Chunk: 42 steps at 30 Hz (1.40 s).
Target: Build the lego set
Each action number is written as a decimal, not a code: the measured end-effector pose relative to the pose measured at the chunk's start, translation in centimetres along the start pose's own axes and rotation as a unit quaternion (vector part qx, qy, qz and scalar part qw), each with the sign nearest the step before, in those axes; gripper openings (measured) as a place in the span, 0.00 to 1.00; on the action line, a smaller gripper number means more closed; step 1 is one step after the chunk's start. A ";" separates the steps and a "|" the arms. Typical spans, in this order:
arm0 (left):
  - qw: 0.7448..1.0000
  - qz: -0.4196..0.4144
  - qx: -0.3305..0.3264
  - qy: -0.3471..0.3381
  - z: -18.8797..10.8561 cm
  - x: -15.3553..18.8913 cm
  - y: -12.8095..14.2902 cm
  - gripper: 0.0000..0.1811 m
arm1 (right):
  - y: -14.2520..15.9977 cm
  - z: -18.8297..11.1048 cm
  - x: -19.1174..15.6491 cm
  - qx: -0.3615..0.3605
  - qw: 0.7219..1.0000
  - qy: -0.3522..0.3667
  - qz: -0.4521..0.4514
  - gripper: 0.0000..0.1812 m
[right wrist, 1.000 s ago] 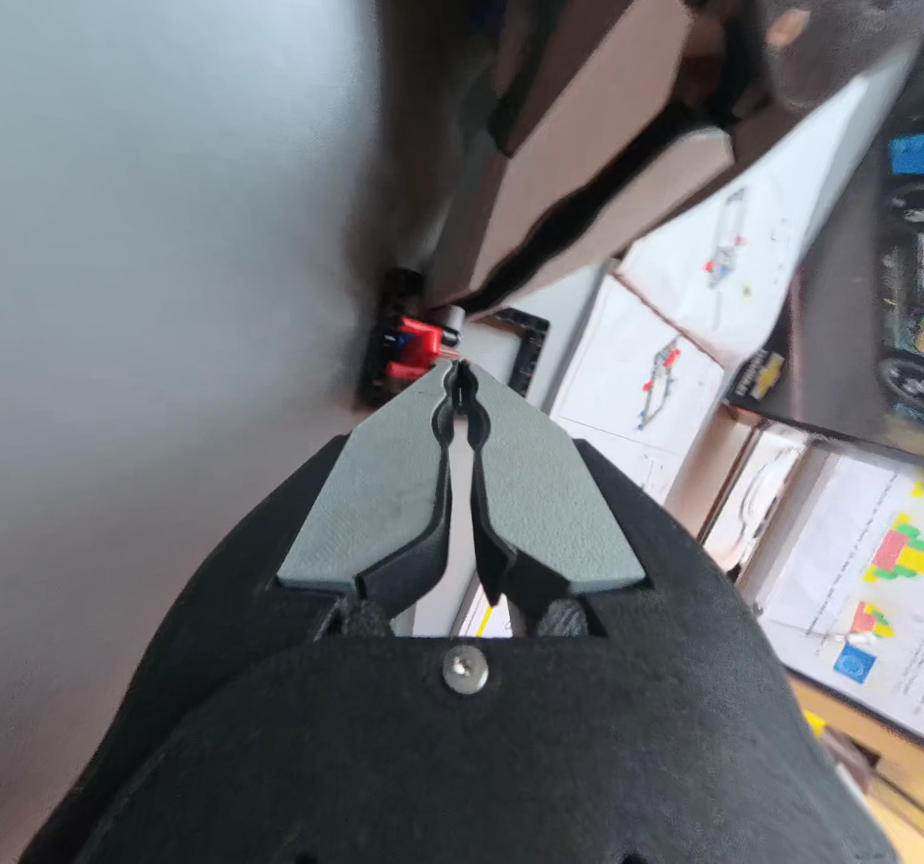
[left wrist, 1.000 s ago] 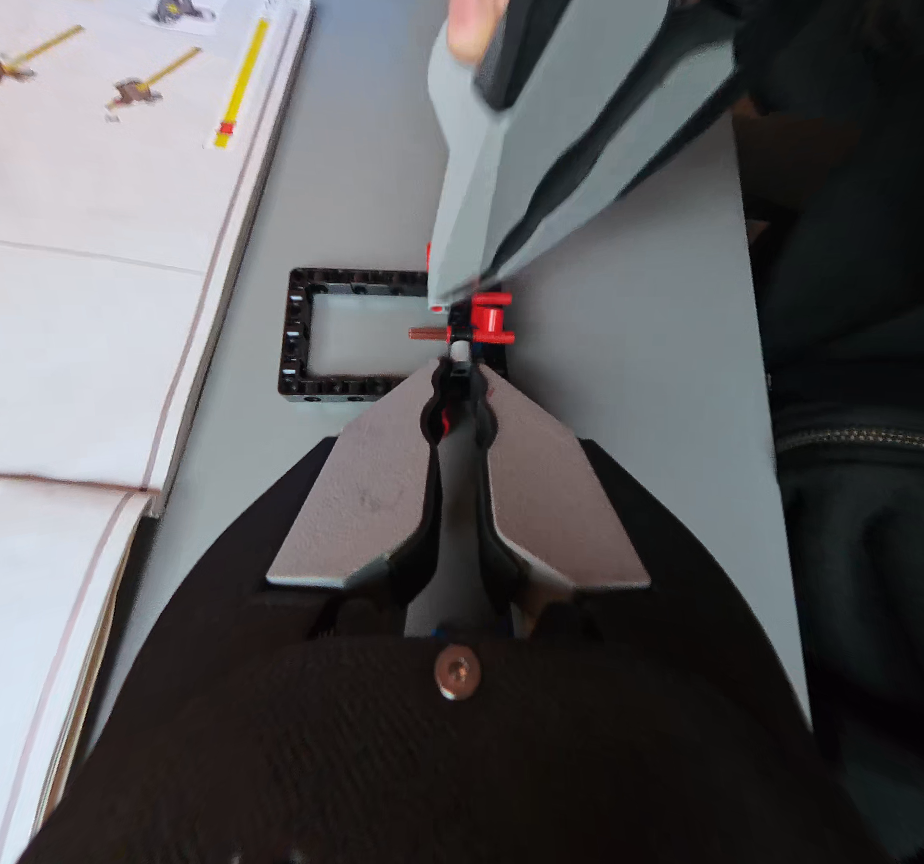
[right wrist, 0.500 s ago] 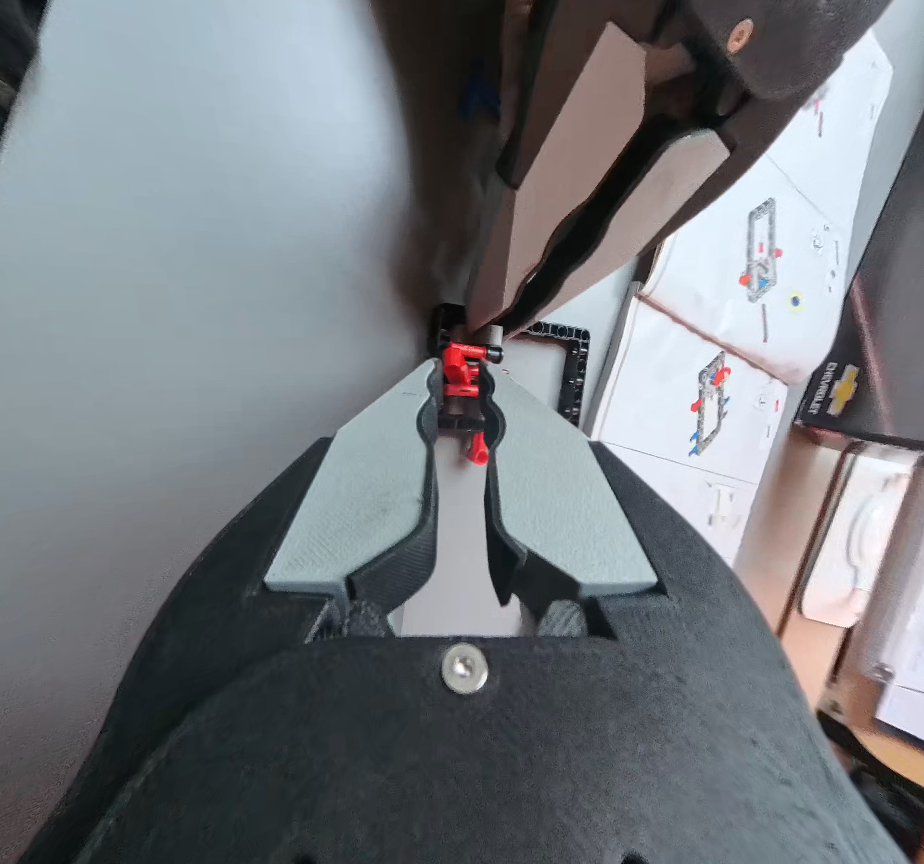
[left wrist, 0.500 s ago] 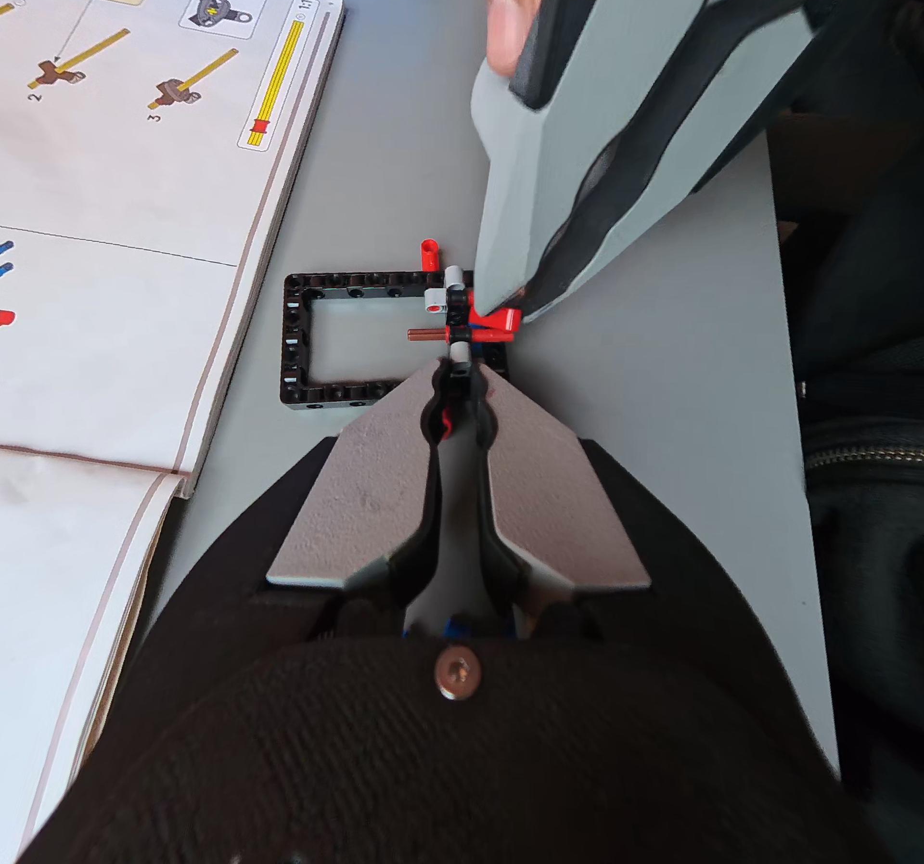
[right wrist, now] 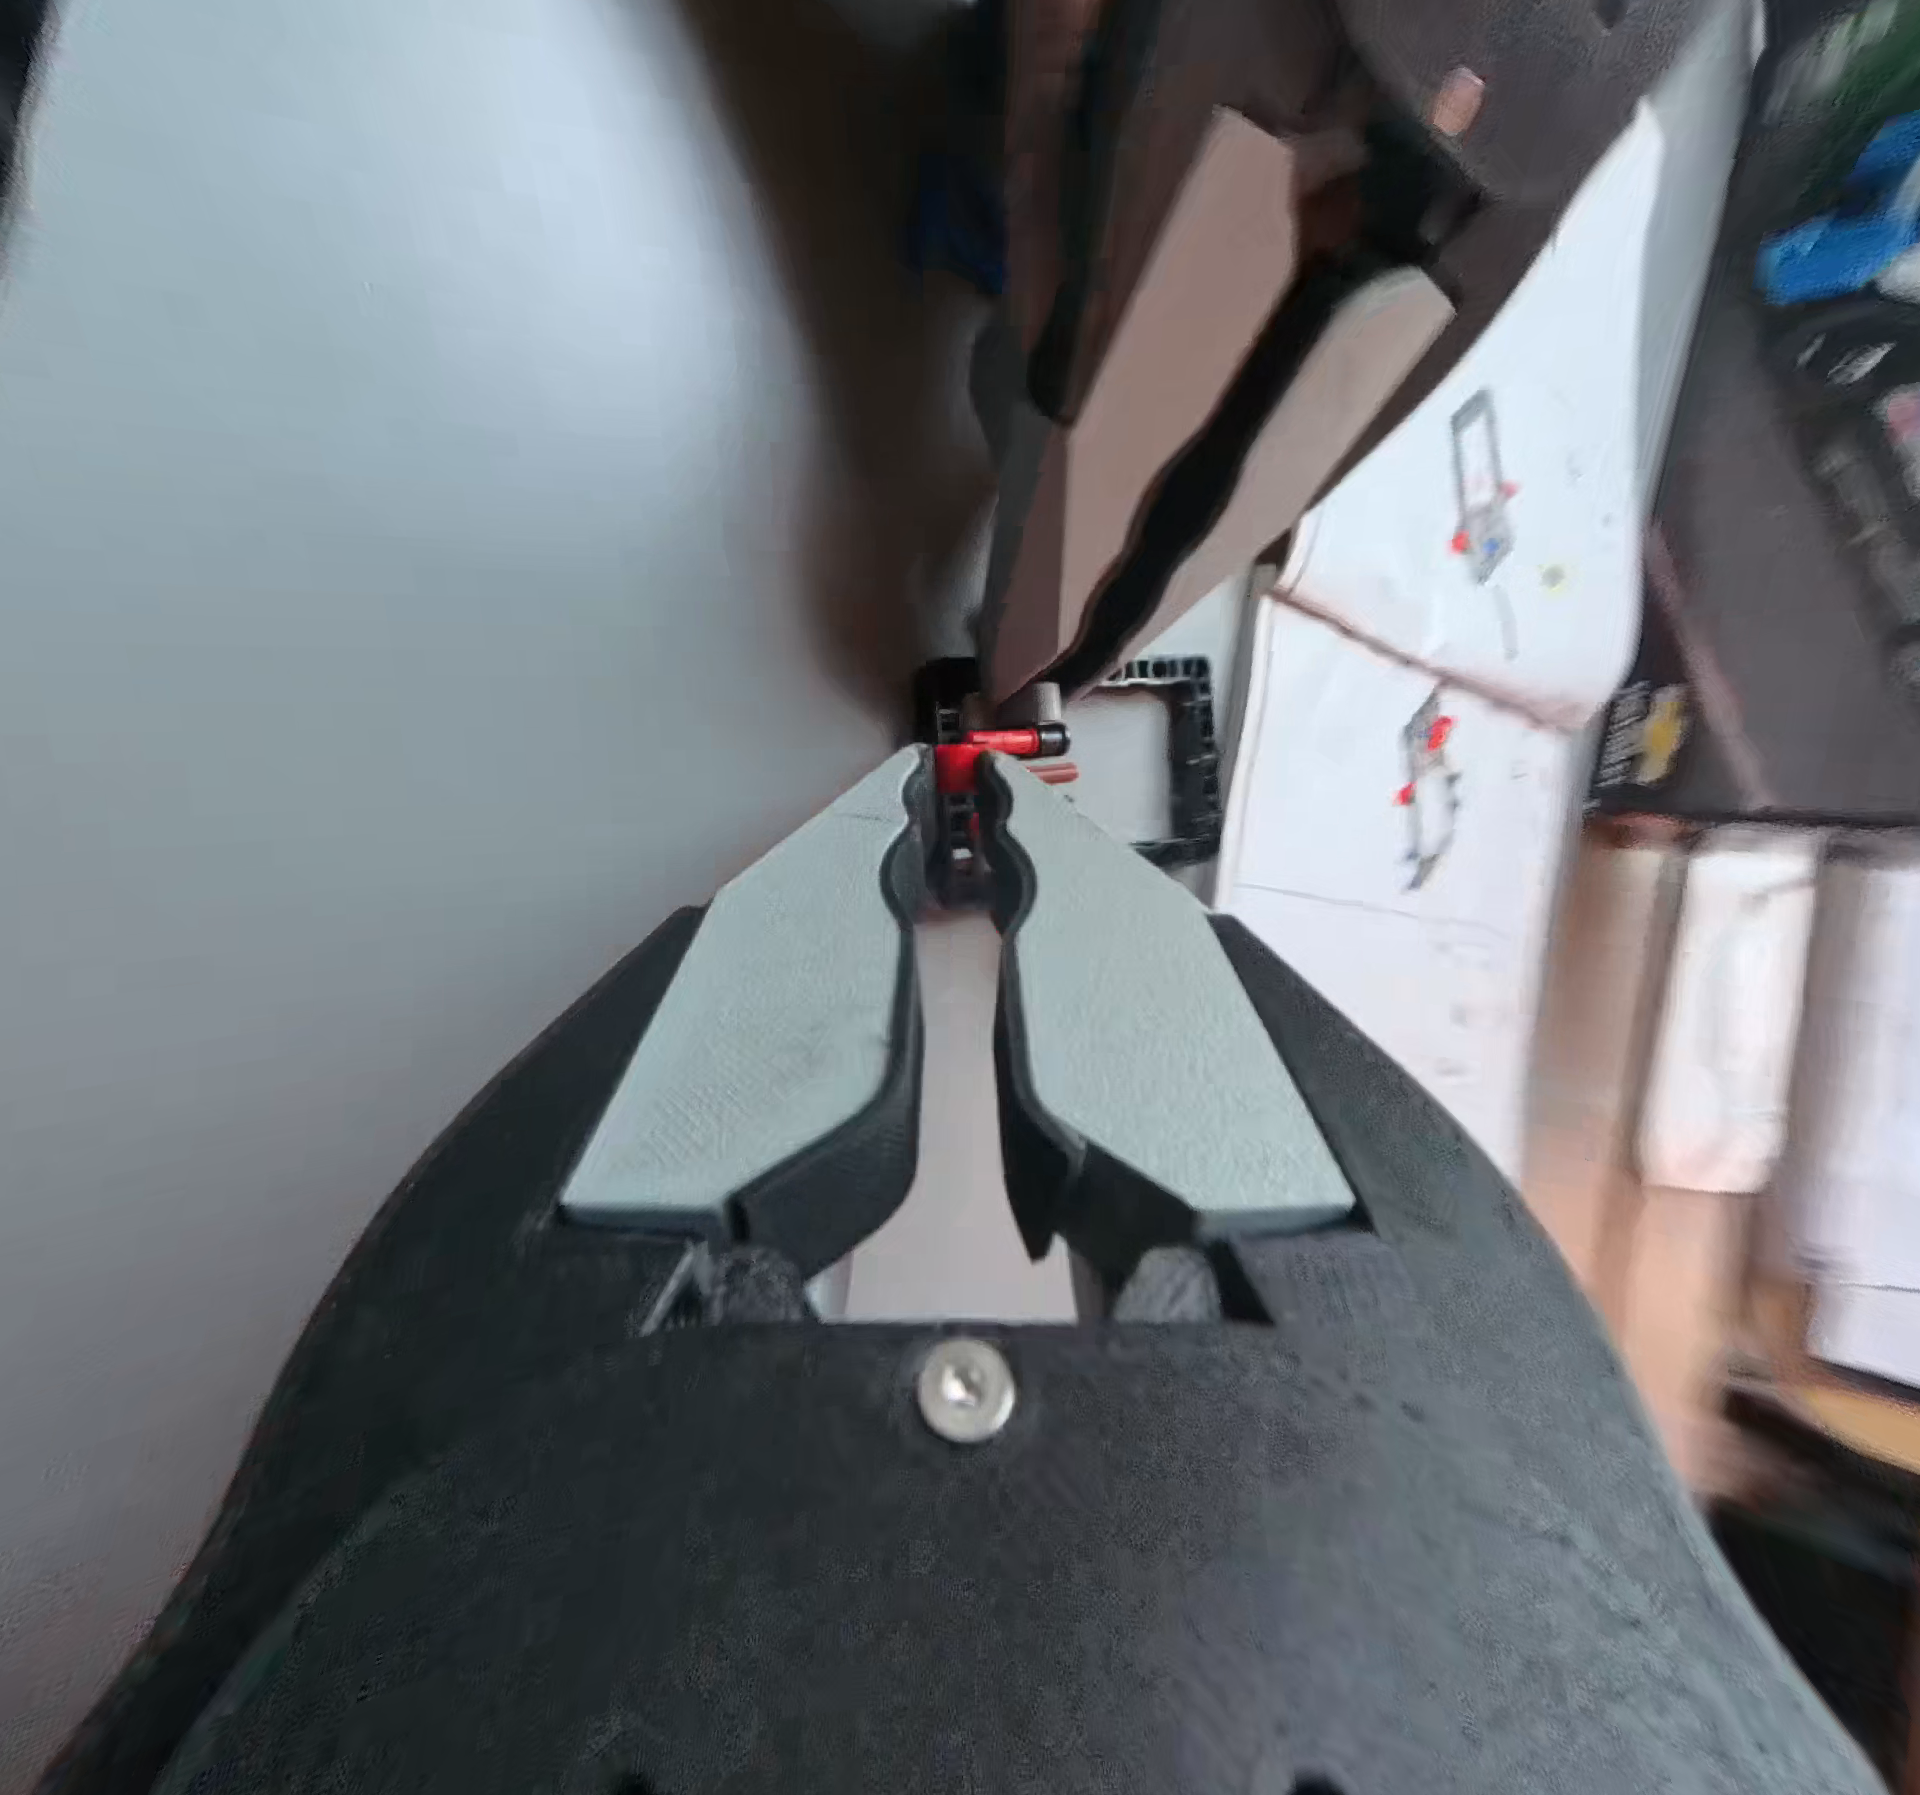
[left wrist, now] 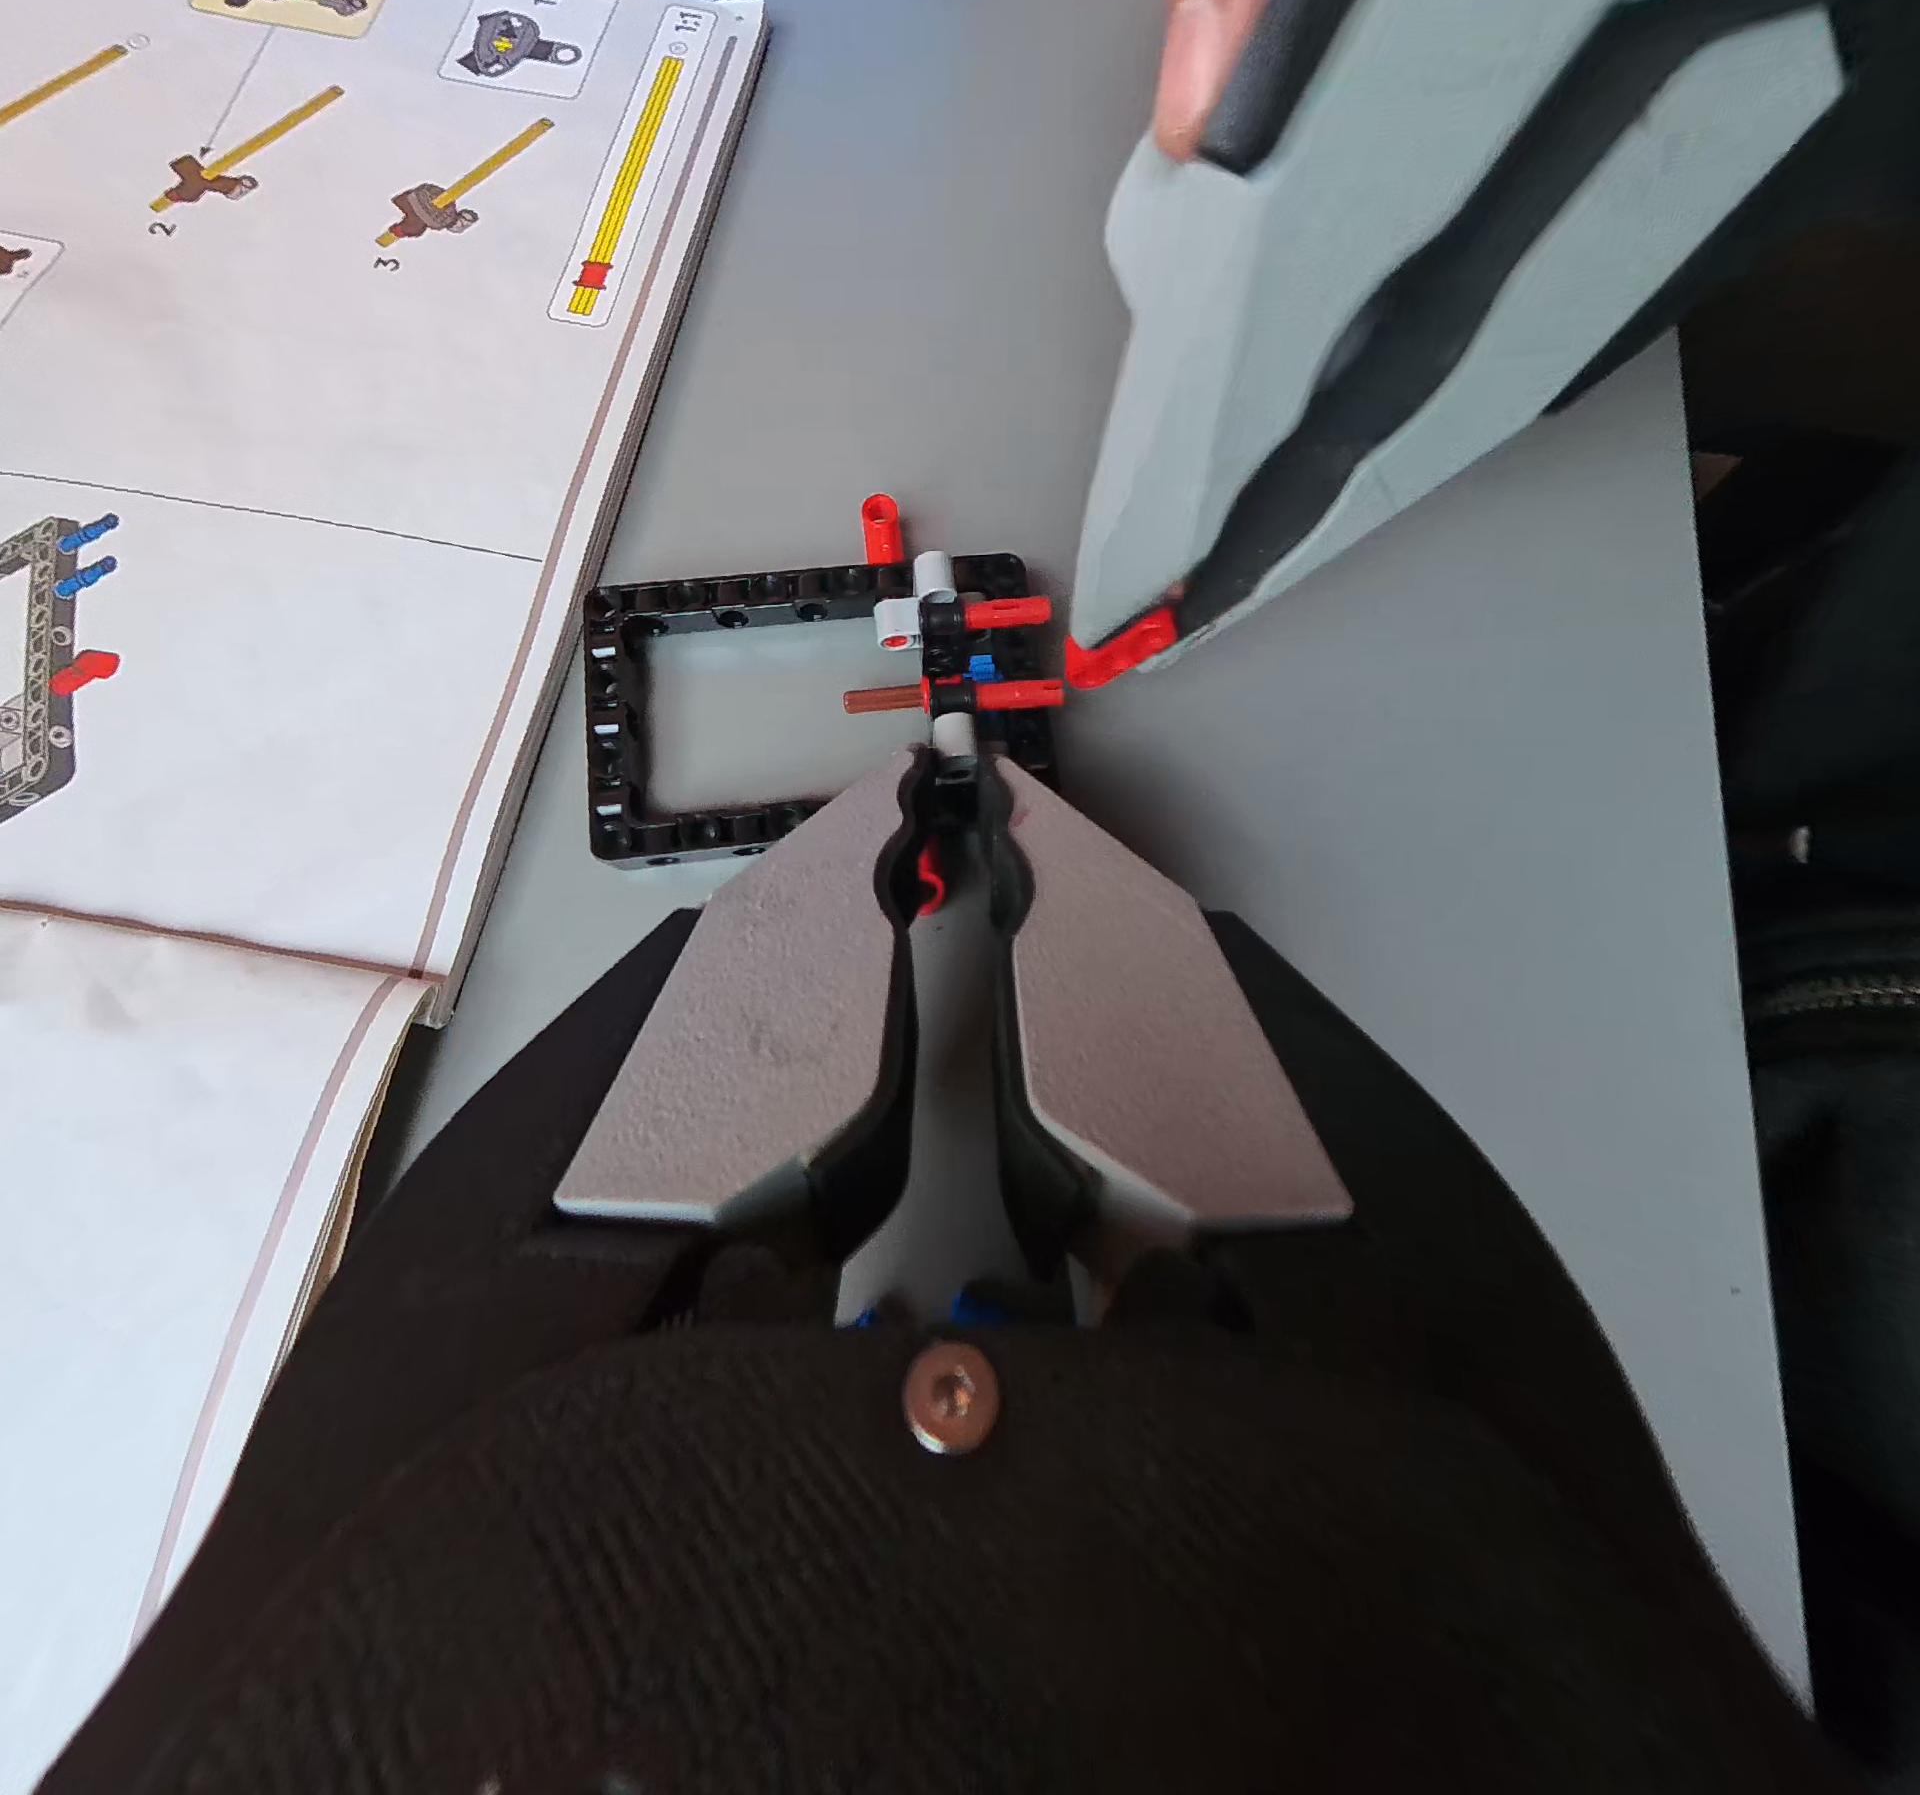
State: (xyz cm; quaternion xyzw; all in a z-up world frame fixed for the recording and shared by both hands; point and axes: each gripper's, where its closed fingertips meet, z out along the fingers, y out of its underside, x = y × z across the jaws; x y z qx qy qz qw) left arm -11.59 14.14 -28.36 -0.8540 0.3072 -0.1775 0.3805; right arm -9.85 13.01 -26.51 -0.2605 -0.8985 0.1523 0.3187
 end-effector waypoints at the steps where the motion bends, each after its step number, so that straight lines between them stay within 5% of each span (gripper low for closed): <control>1: 1.000 0.004 -0.001 -0.004 0.0 0.0 0.0 0.03 | 0.0 -0.1 0.3 0.019 0.997 -0.016 0.069 0.03; 3: 1.000 0.010 -0.005 -0.026 -0.1 -0.4 0.1 0.16 | -0.4 -0.5 1.4 0.081 0.971 -0.049 0.218 0.02; 7: 0.998 0.036 0.001 -0.050 -0.9 0.2 -0.5 0.17 | -2.4 -3.2 2.4 0.257 0.872 -0.126 0.397 0.02; 15: 0.994 0.058 0.074 -0.047 -1.8 2.9 -3.9 0.12 | -2.4 -3.8 1.9 0.332 0.789 -0.153 0.493 0.02; 21: 0.976 0.122 0.117 -0.134 -2.9 2.6 -5.8 0.05 | -2.7 -4.6 3.1 0.399 0.656 -0.200 0.609 0.02; 25: 0.971 0.143 0.115 -0.154 -3.0 2.5 -5.9 0.04 | -2.7 -4.6 3.1 0.416 0.616 -0.217 0.633 0.02; 27: 0.974 0.144 0.097 -0.145 -2.7 2.6 -5.3 0.03 | -2.6 -4.3 2.7 0.400 0.629 -0.223 0.628 0.02; 29: 0.981 0.129 0.079 -0.117 -2.2 2.8 -4.6 0.03 | -2.2 -3.7 1.9 0.361 0.673 -0.220 0.606 0.03; 32: 0.994 0.083 0.030 -0.057 -1.0 3.0 -2.7 0.03 | -0.7 -2.5 0.8 0.254 0.789 -0.171 0.533 0.12; 37: 0.999 0.040 0.005 -0.006 -0.3 3.4 -1.6 0.03 | 0.0 -1.8 -0.1 0.073 0.965 -0.029 0.249 0.14; 39: 0.999 0.039 -0.004 -0.002 -0.1 3.5 -1.4 0.03 | 0.0 -1.4 0.1 0.021 0.991 0.032 0.131 0.10; 42: 0.999 0.045 -0.009 -0.006 0.0 3.3 -1.4 0.03 | -0.7 -1.0 -0.6 0.004 0.998 0.031 0.049 0.00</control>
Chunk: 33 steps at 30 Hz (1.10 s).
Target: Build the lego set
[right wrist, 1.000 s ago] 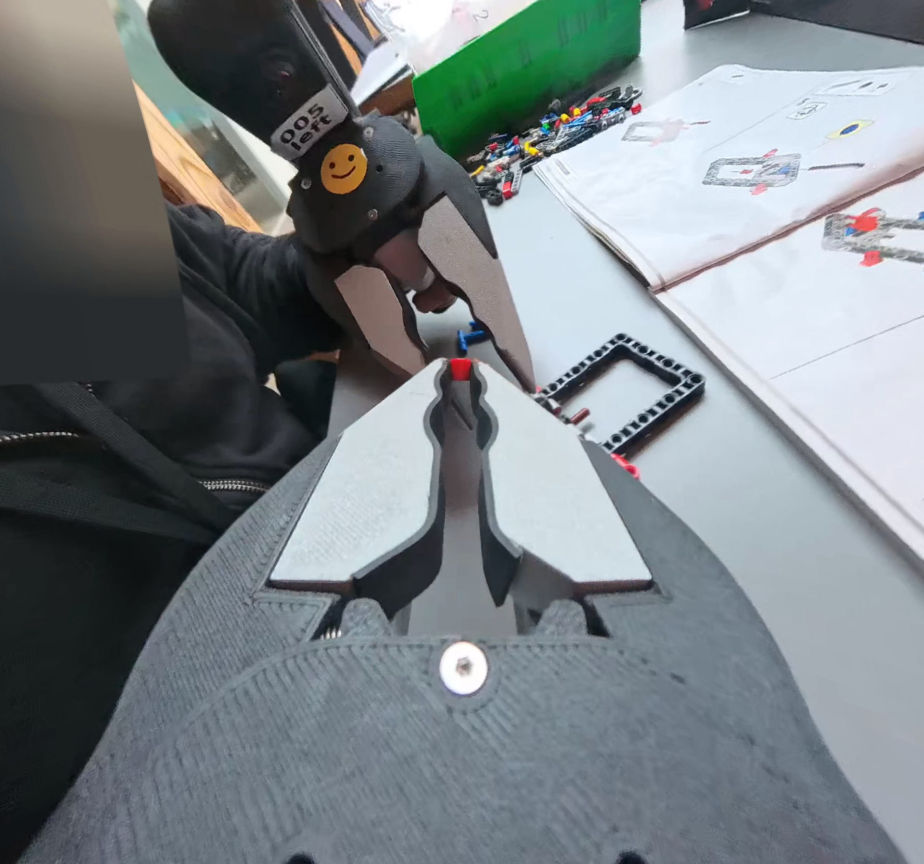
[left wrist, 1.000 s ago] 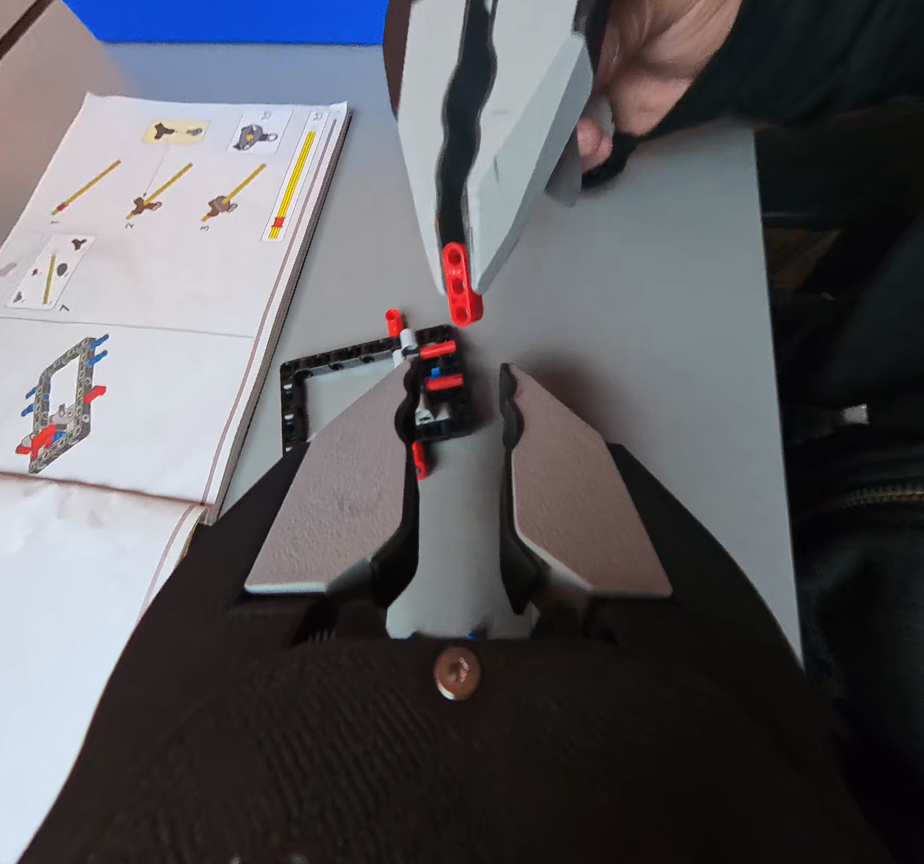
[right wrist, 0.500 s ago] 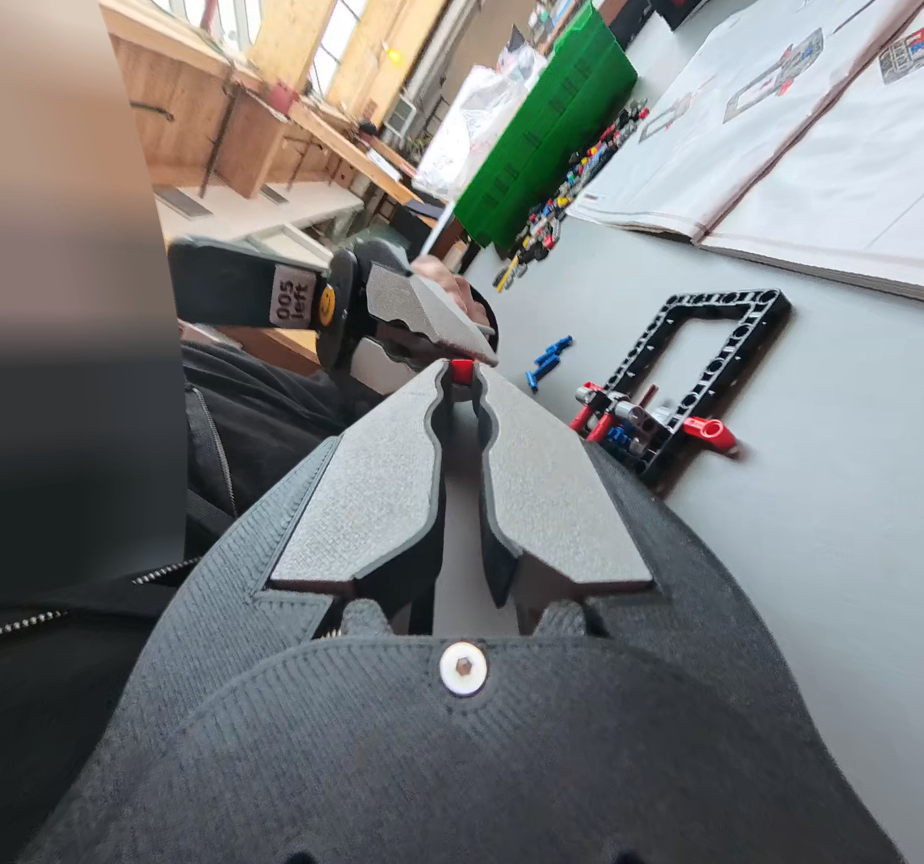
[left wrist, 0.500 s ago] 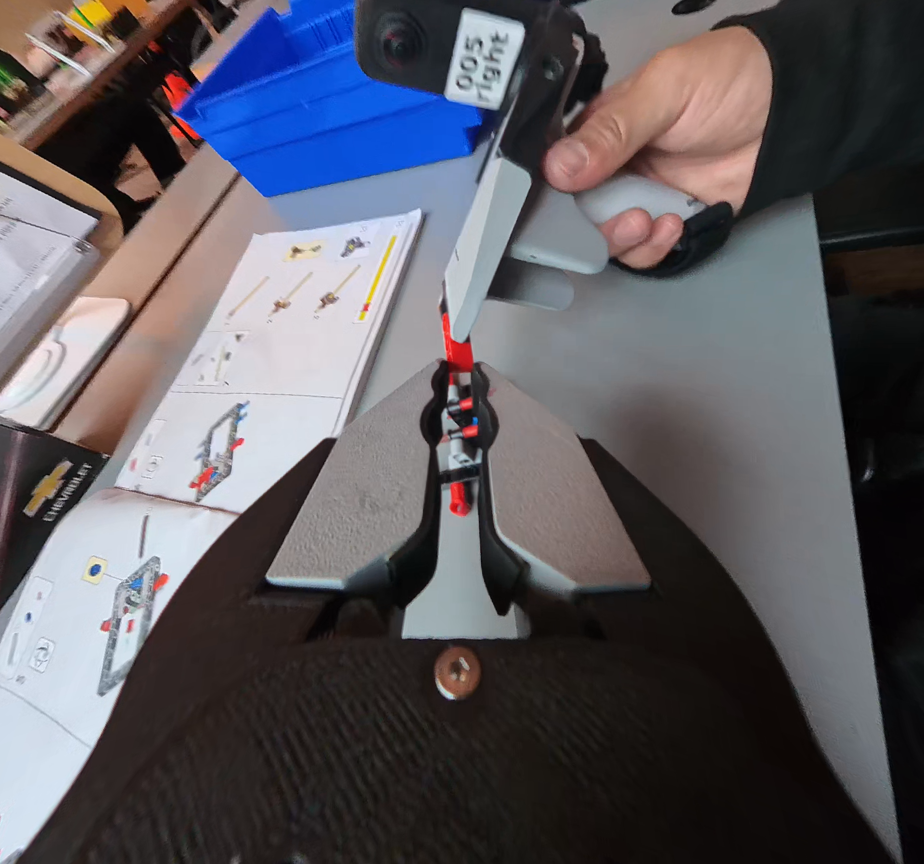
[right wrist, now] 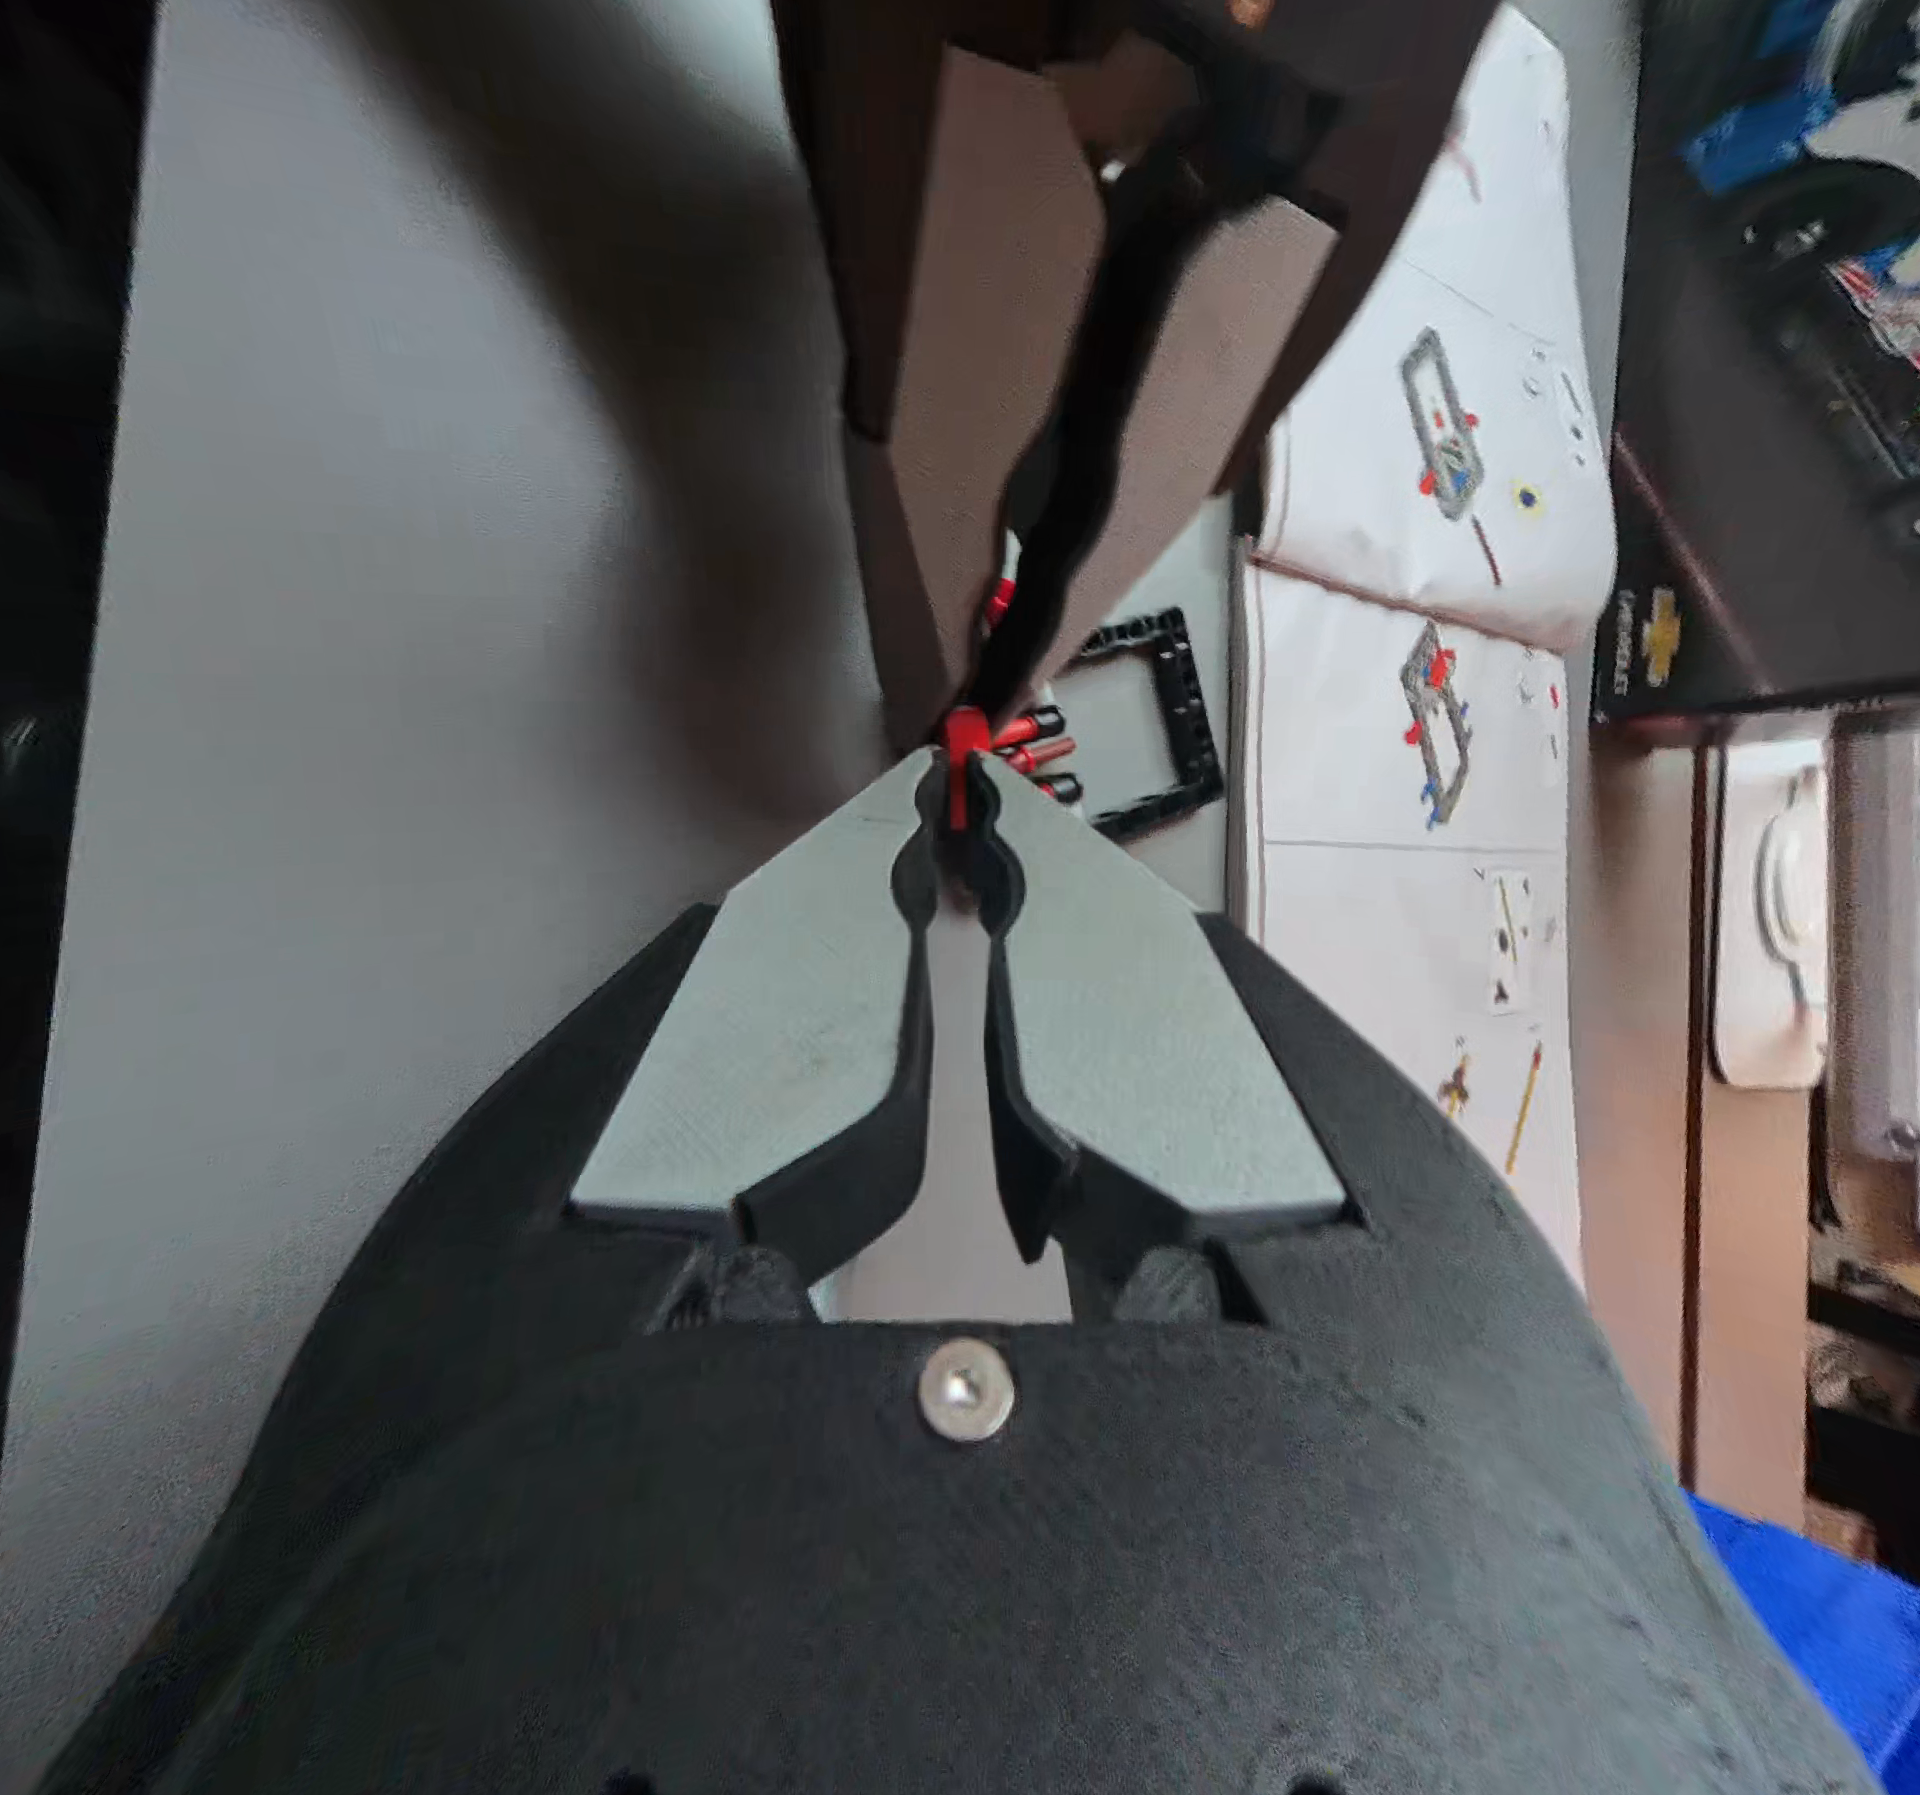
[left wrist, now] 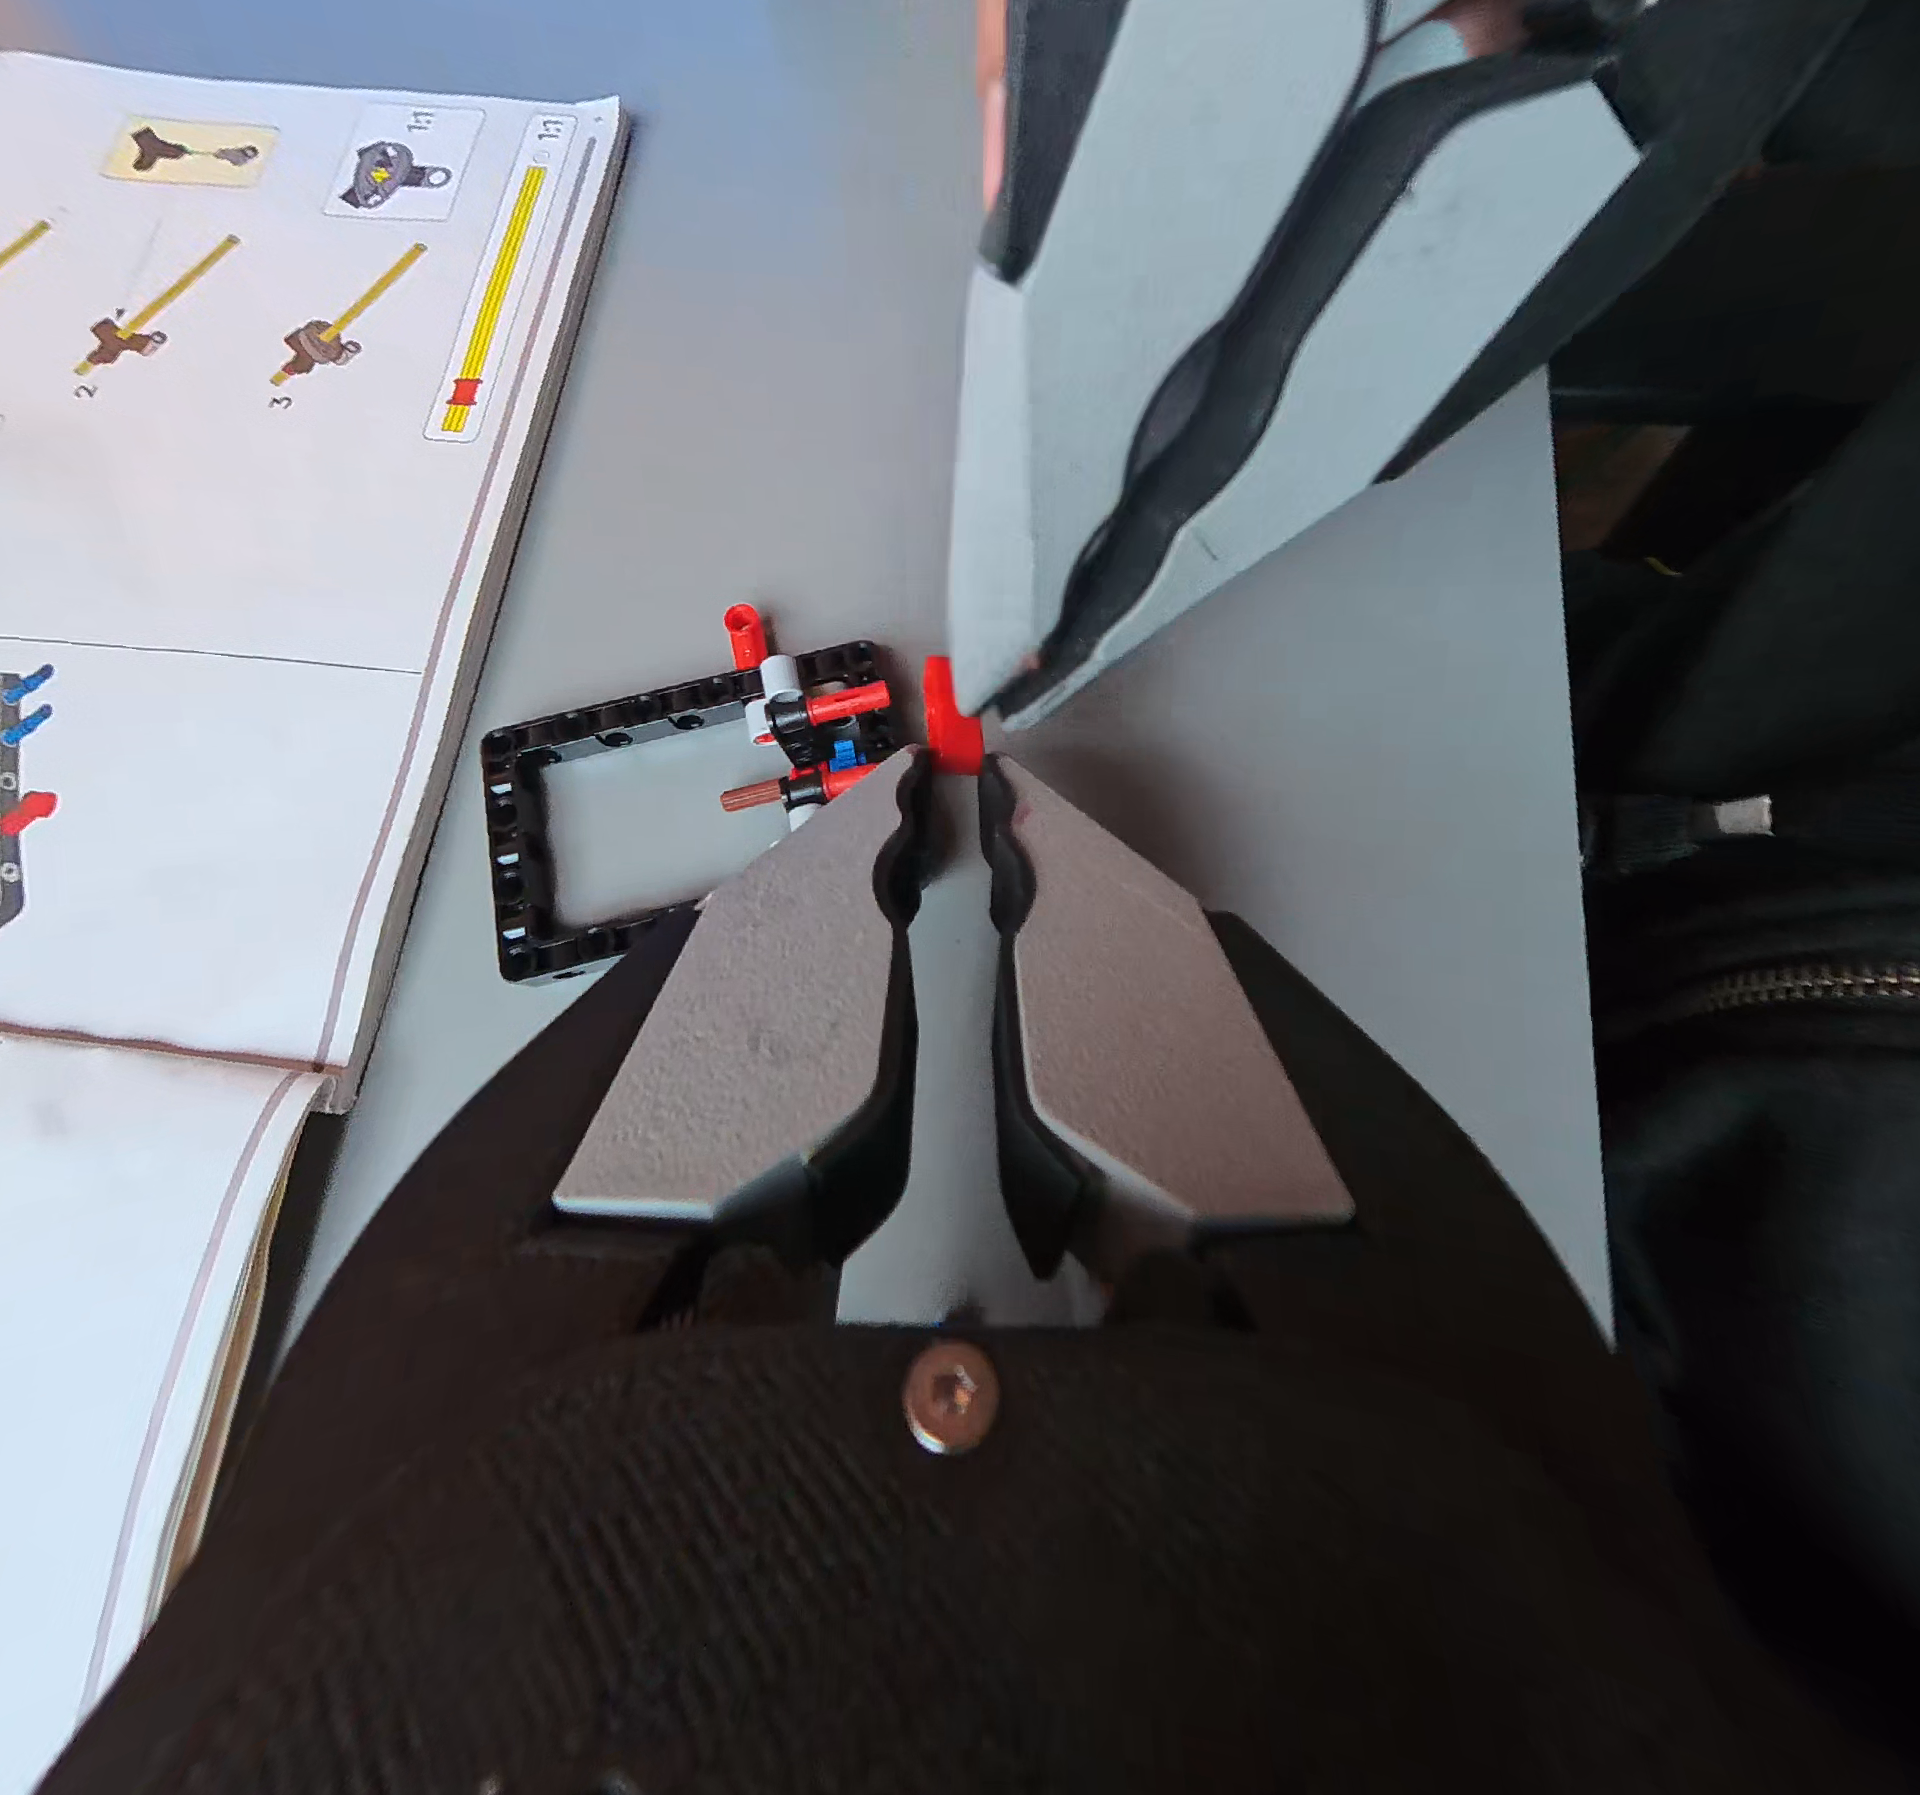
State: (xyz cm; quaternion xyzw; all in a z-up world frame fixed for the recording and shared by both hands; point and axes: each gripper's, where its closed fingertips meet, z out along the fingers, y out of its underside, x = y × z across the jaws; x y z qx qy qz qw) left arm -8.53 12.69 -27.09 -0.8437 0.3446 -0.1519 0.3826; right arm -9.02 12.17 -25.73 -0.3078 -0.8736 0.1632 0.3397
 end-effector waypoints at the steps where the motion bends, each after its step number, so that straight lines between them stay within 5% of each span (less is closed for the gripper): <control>1: 1.000 0.001 -0.002 0.002 0.0 0.0 0.1 0.03 | 0.0 0.1 -0.1 -0.001 1.000 -0.005 -0.006 0.00; 33: 1.000 0.007 0.003 -0.004 -1.0 0.0 0.0 0.07 | 0.1 0.4 0.0 -0.041 0.997 -0.047 -0.035 0.03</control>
